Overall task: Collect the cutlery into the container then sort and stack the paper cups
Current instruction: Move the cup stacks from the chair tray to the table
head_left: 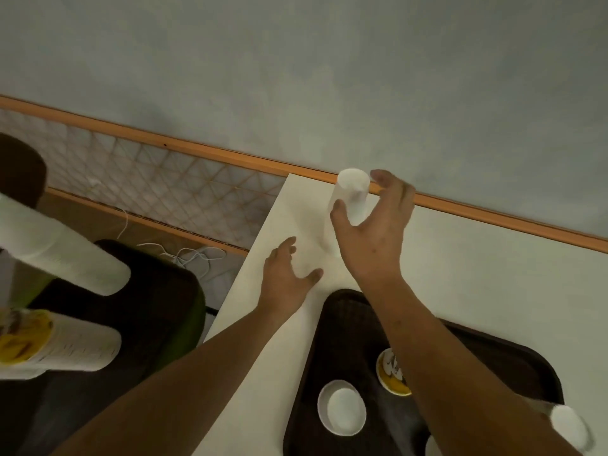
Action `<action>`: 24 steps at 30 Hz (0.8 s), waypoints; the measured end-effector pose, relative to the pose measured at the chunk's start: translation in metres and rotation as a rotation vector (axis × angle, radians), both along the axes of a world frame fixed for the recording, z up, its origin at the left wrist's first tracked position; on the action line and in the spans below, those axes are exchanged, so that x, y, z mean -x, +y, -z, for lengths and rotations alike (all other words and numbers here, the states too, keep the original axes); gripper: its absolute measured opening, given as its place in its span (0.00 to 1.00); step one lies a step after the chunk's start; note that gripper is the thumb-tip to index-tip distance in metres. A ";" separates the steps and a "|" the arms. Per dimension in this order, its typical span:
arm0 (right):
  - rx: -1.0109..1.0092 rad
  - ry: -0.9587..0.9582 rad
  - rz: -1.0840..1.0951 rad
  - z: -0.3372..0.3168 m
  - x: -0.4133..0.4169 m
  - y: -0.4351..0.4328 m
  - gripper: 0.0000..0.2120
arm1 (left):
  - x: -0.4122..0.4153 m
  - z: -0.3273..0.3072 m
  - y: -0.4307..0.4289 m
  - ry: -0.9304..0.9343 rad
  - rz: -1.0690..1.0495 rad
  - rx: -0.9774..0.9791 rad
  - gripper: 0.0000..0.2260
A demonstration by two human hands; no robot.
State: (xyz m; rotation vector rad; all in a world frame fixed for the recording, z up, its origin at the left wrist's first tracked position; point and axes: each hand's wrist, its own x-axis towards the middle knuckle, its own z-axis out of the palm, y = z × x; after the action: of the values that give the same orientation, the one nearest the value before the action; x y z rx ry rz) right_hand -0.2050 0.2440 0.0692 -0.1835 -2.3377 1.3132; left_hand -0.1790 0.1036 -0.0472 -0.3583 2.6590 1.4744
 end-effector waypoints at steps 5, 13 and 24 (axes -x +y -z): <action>0.025 0.133 -0.110 -0.035 -0.060 -0.080 0.19 | -0.085 -0.025 -0.062 0.079 -0.161 -0.042 0.22; 0.043 -0.032 -0.521 -0.014 -0.147 -0.235 0.19 | -0.217 -0.018 -0.182 -0.041 -0.205 -0.022 0.06; -0.069 -0.334 -0.740 0.037 -0.174 -0.356 0.43 | -0.247 0.016 -0.318 -0.146 -0.512 0.059 0.27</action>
State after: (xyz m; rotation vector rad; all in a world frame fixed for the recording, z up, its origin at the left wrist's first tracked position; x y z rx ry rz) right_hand -0.0312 -0.1115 0.0319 0.5853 -2.8709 1.6086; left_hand 0.0681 -0.2140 -0.0635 -1.1750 2.6108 1.4059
